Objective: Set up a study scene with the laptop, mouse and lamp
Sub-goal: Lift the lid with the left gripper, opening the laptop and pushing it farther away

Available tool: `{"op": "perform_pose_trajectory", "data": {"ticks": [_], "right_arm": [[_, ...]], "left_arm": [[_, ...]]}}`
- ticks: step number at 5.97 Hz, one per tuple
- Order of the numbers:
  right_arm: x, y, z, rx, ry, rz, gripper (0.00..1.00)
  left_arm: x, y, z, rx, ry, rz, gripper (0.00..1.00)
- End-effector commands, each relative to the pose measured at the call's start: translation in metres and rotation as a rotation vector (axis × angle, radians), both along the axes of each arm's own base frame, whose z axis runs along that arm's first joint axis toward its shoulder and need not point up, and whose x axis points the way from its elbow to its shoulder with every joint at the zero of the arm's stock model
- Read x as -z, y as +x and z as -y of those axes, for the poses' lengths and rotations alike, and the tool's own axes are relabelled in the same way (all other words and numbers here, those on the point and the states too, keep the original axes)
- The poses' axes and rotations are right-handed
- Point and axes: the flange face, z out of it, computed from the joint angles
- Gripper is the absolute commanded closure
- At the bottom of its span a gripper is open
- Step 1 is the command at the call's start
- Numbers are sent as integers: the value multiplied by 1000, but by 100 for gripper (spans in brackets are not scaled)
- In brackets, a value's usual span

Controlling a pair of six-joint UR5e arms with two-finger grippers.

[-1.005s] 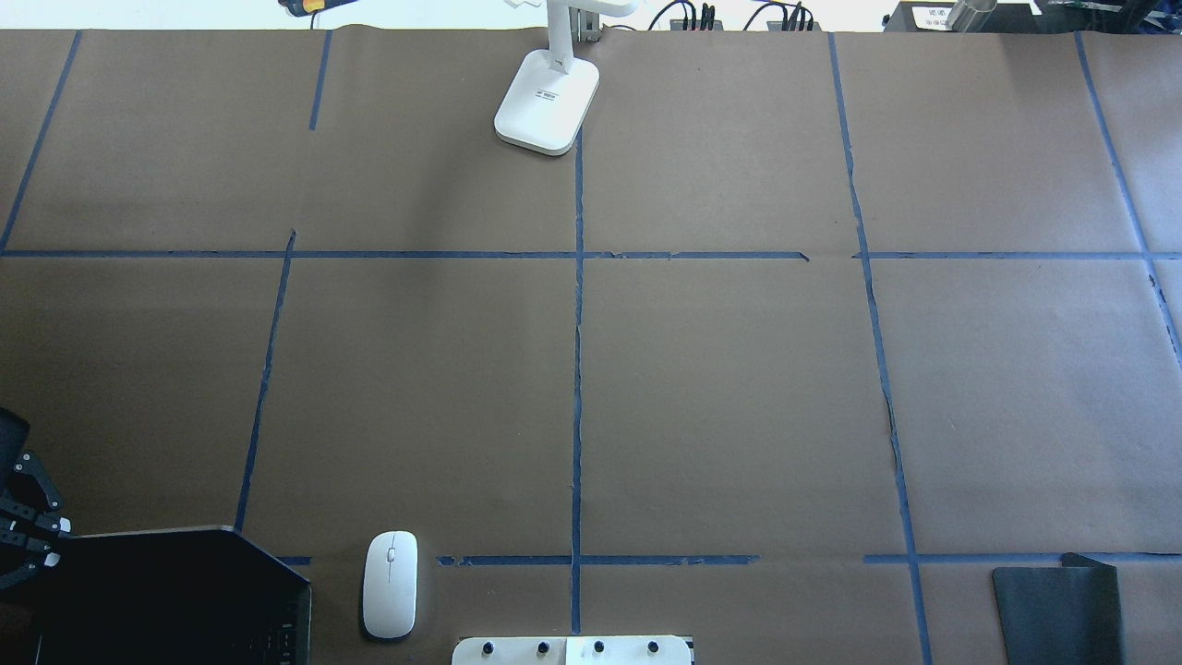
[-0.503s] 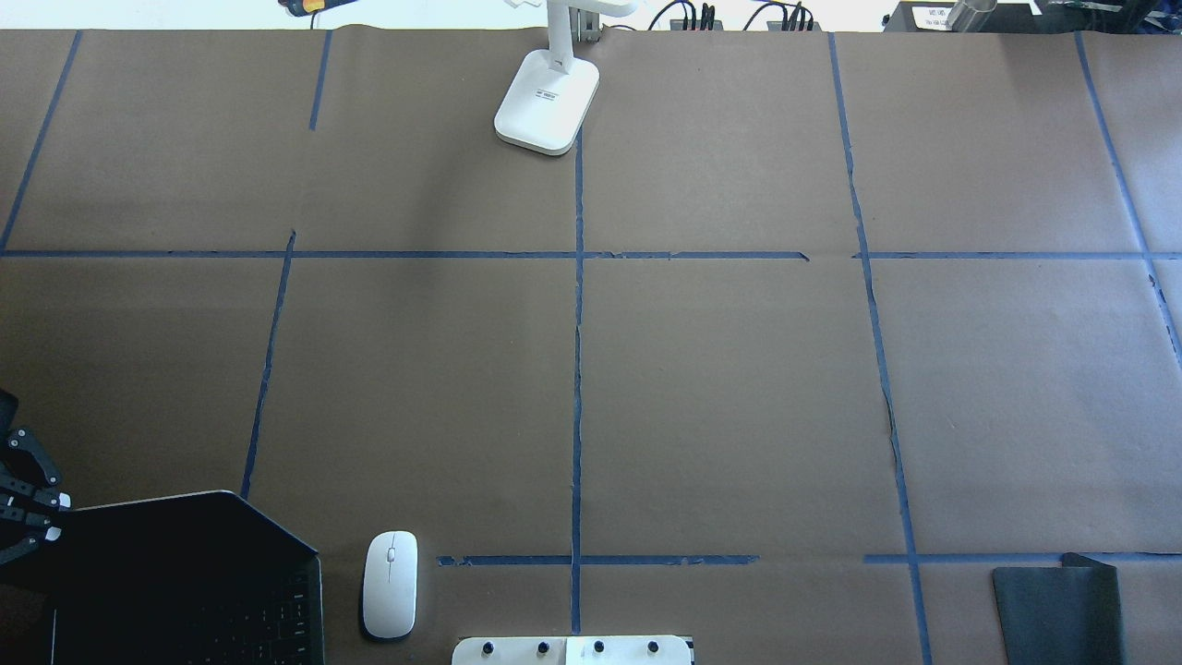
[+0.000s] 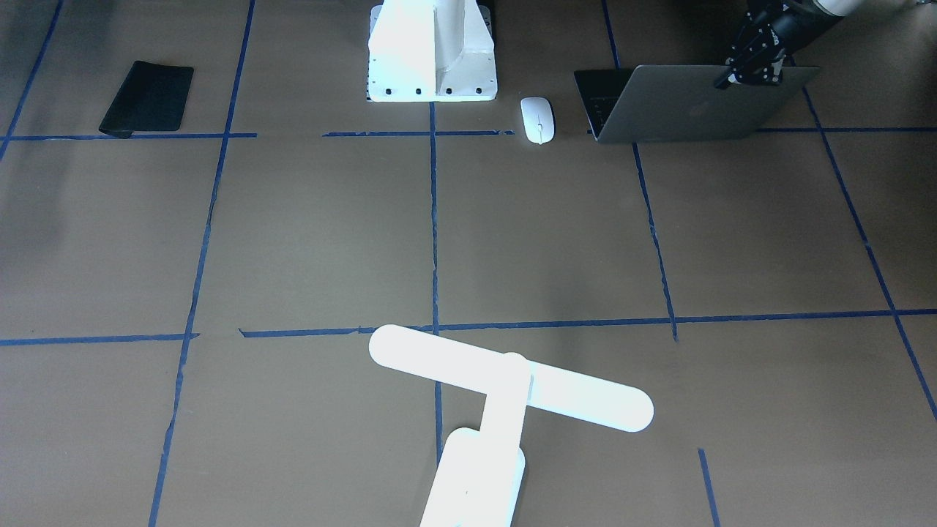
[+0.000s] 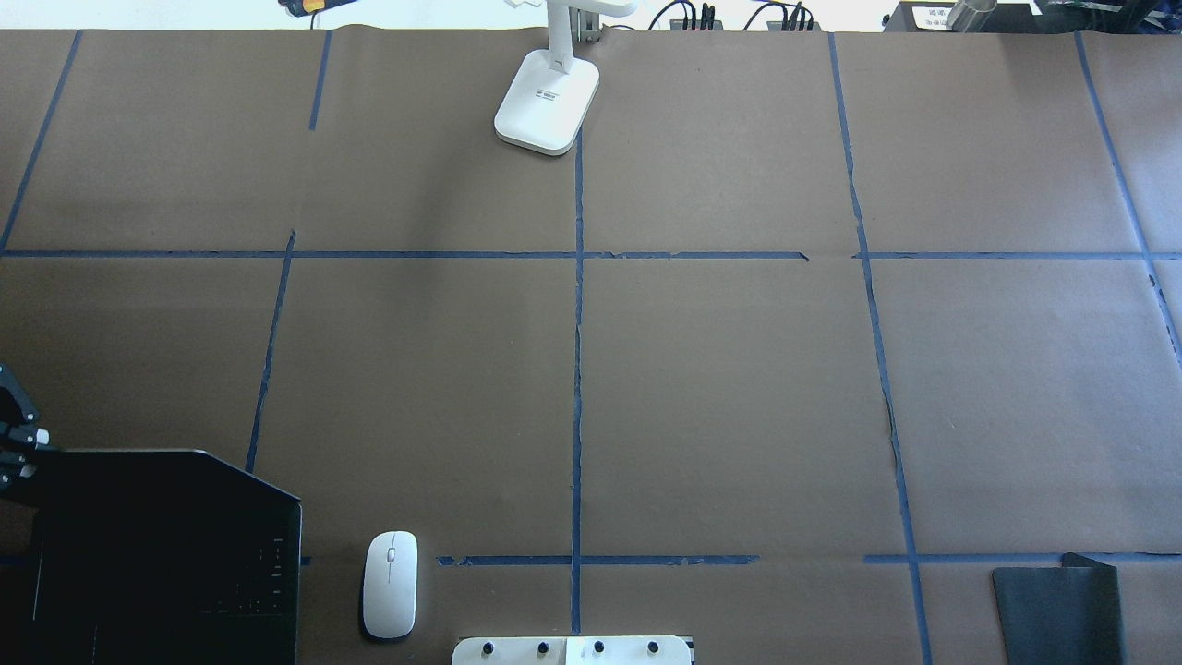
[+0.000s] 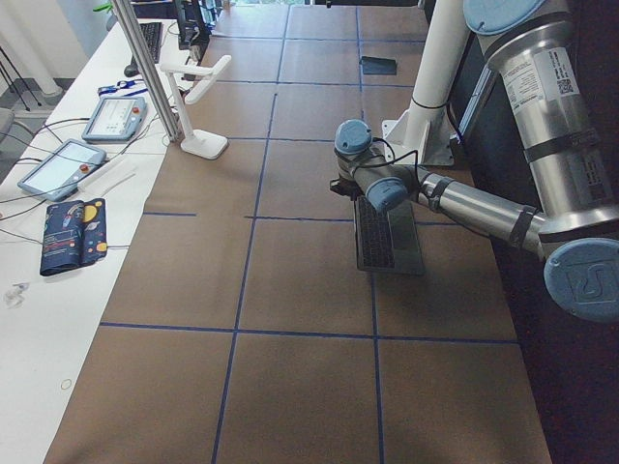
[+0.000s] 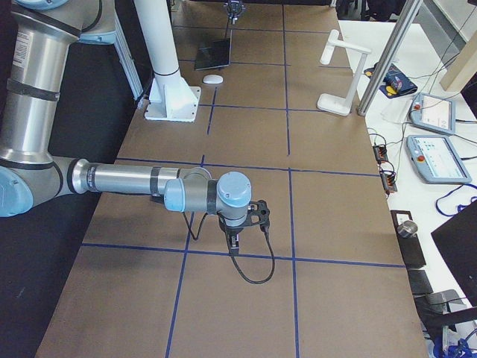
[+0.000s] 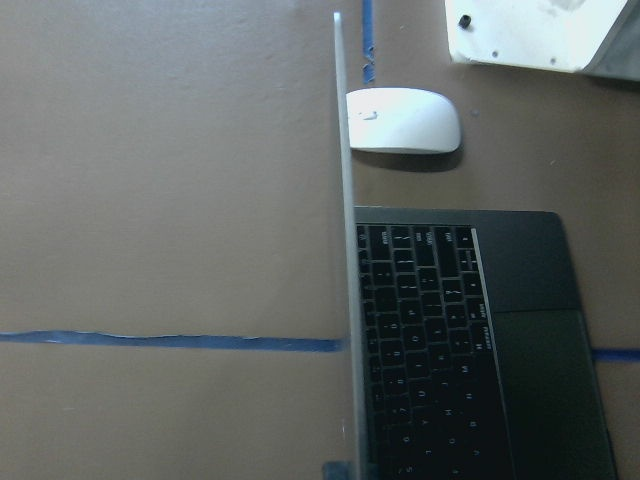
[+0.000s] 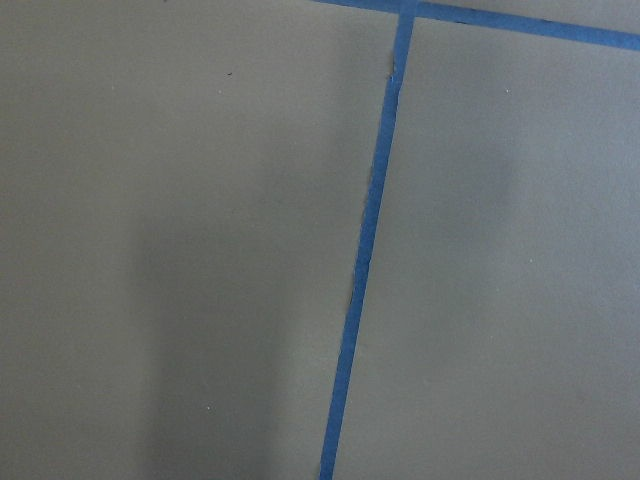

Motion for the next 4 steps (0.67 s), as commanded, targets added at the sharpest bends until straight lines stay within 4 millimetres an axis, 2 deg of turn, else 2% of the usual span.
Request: {"op": "perform_pose_trajectory", "data": {"ticks": [1,2,3,4], "right_arm": [[0,0,0,0,0,0,0],[1,0,0,0,2,-1,0],[0,0,0,0,2,-1,0],[1,0,0,0,3,-1,0]], "left_arm": [[39,0,55,-3,84,39,100],[57,5,92,13,108,49,100],[55,15,135,15,139,57,100],[71,34,177,25,150,53,100]]}}
